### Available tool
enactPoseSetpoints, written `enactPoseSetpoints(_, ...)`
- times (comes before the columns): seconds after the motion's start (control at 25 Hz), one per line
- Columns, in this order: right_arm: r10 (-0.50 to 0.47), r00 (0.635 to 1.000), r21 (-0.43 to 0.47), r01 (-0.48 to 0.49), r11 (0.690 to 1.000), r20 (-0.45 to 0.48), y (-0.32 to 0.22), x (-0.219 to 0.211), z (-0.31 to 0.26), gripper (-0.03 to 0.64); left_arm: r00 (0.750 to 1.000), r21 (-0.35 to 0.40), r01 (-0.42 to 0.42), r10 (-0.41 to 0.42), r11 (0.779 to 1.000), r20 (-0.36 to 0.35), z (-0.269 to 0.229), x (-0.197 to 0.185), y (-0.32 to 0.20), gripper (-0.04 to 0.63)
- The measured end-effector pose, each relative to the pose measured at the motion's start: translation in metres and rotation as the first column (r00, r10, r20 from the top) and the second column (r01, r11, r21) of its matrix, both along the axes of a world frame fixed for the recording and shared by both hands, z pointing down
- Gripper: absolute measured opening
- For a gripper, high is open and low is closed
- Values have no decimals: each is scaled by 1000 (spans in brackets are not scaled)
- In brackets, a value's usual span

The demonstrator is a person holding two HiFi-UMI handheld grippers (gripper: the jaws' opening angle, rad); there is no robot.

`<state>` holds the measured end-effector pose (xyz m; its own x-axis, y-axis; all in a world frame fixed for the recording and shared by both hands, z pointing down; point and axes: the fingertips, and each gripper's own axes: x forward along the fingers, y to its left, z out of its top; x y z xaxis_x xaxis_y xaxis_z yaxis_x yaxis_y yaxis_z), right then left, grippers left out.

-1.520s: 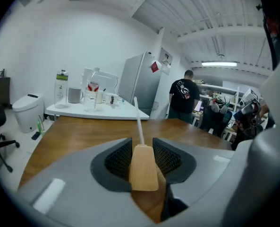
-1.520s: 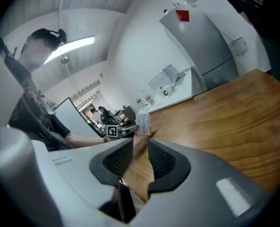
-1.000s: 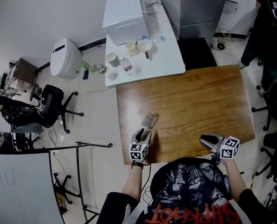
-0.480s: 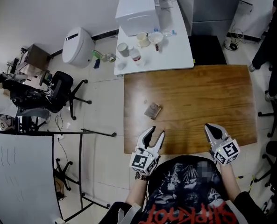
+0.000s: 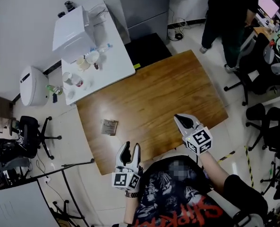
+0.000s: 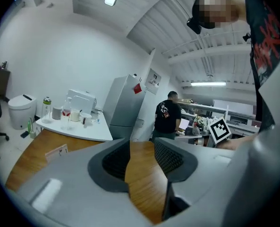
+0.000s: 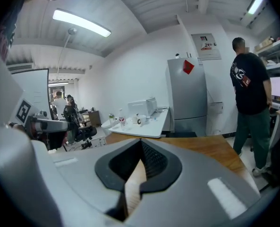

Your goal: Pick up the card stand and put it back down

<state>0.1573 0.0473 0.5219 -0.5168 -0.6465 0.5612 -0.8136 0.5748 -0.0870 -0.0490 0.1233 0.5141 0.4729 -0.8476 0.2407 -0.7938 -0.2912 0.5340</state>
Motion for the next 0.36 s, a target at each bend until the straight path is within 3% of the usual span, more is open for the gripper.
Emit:
enactPoseSetpoints(0.16, 15, 999, 13, -14, 1000, -50, 4, 18, -11, -8, 997, -82, -72, 71, 994, -23, 32, 10, 16, -2)
enactPoseSetpoints(0.36, -11, 998, 25, 13, 1000, -67, -1, 30, -14, -8, 999, -157, -42, 41, 987, -9, 67, -21, 22, -2)
